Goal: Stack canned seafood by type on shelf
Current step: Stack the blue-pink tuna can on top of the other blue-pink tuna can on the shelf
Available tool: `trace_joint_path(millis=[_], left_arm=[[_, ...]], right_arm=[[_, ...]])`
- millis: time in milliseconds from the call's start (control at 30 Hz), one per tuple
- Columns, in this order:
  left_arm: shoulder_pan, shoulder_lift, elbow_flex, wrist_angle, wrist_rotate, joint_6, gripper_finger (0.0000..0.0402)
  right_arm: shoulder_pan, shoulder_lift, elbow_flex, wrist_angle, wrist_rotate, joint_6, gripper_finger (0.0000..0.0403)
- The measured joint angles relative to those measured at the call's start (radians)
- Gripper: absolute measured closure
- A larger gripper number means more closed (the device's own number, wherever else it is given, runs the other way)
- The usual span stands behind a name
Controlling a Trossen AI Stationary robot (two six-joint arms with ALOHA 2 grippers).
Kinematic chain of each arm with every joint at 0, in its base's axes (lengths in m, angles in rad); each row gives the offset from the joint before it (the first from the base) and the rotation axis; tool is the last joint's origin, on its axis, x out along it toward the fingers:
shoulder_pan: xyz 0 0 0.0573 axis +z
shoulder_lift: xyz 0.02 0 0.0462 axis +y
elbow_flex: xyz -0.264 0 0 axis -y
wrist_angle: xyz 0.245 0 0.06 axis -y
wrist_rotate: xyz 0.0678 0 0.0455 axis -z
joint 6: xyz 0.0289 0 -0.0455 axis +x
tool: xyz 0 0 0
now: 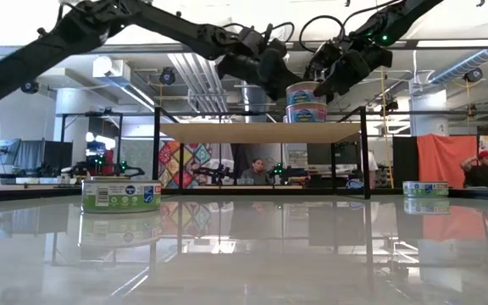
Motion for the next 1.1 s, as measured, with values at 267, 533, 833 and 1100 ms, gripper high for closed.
trace_joint_path(millis=[267,533,833,1100], left_arm=[[-0.009,0.026,0.063,-0.135,-0.046,0.072,0.0170],[-0.010,0.026,0.063,-0.160,-0.087,0.073,0.0170],[-0.009,0.026,0.061,-0.175,-0.101,0.080,0.0170],[-0.009,0.024,0.060,-0.191,-0.101,0.082,0.0170]], right_arm=[[0.000,-0.002,0.000,0.003,0.008,0.002,0.0011],[0.002,-0.032,0.012,-0.016,0.087,0.012,0.0005],[0.002,-0.051,0.015,-0.015,0.115,0.007,0.0004],[0.000,-0.053,0.018,-0.030,0.167,0.035,0.0003]])
